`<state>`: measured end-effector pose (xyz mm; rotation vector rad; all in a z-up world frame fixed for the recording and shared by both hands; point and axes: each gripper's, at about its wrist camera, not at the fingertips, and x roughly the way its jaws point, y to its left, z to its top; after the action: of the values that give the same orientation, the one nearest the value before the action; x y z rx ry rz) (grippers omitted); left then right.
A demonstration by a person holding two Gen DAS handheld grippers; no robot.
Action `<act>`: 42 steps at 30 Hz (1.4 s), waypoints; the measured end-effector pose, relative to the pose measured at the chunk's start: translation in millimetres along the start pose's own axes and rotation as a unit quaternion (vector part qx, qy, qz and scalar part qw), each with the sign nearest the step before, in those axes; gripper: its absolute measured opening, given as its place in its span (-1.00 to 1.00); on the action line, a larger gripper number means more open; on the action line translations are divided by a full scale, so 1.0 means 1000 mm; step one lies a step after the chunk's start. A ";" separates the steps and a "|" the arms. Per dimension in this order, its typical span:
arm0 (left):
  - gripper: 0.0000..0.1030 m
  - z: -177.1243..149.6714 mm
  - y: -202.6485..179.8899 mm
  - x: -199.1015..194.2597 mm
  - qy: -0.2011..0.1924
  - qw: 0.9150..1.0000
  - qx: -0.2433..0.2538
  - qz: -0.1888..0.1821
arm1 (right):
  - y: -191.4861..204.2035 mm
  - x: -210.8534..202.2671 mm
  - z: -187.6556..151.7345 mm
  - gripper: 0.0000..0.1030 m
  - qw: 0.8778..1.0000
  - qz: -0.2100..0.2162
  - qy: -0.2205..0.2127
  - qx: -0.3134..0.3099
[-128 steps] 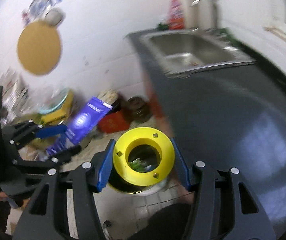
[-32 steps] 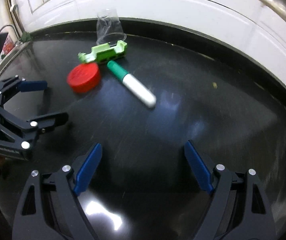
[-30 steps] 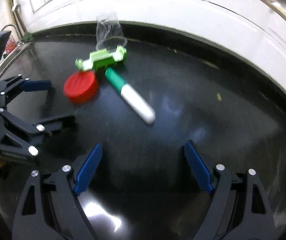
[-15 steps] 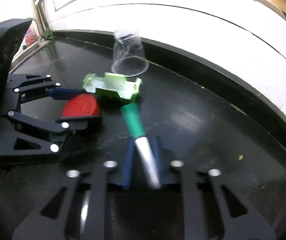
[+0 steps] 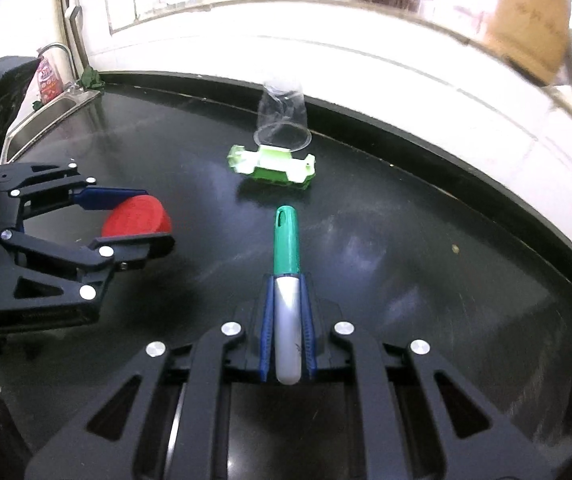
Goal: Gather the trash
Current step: 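Carry the lid and marker to the bin and open both tools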
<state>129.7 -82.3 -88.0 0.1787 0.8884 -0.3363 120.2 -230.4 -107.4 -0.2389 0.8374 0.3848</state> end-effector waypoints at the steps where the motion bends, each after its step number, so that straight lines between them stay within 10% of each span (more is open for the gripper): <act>1: -0.06 -0.006 -0.001 -0.009 -0.002 1.000 0.001 0.002 | 0.005 -0.009 -0.004 -0.73 1.000 -0.004 -0.005 0.000; 18: -0.06 -0.098 0.016 -0.100 -0.014 1.000 -0.016 0.023 | 0.078 -0.098 -0.053 -0.73 0.999 0.000 -0.036 0.020; 29: -0.06 -0.134 0.093 -0.148 -0.040 0.992 -0.078 0.091 | 0.171 -0.075 0.005 -0.73 0.995 0.077 -0.049 -0.024; 36: -0.06 -0.211 0.190 -0.208 -0.040 0.966 -0.168 0.192 | 0.307 -0.049 0.049 -0.73 0.977 0.183 -0.046 -0.097; 42: -0.06 -0.306 0.260 -0.270 -0.018 0.923 -0.256 0.286 | 0.442 -0.037 0.065 -0.73 0.944 0.277 -0.031 -0.179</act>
<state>-157.0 306.2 -62.7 -0.0585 0.8199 0.4401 -44.9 183.4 -61.4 -0.3239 0.7607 1.0738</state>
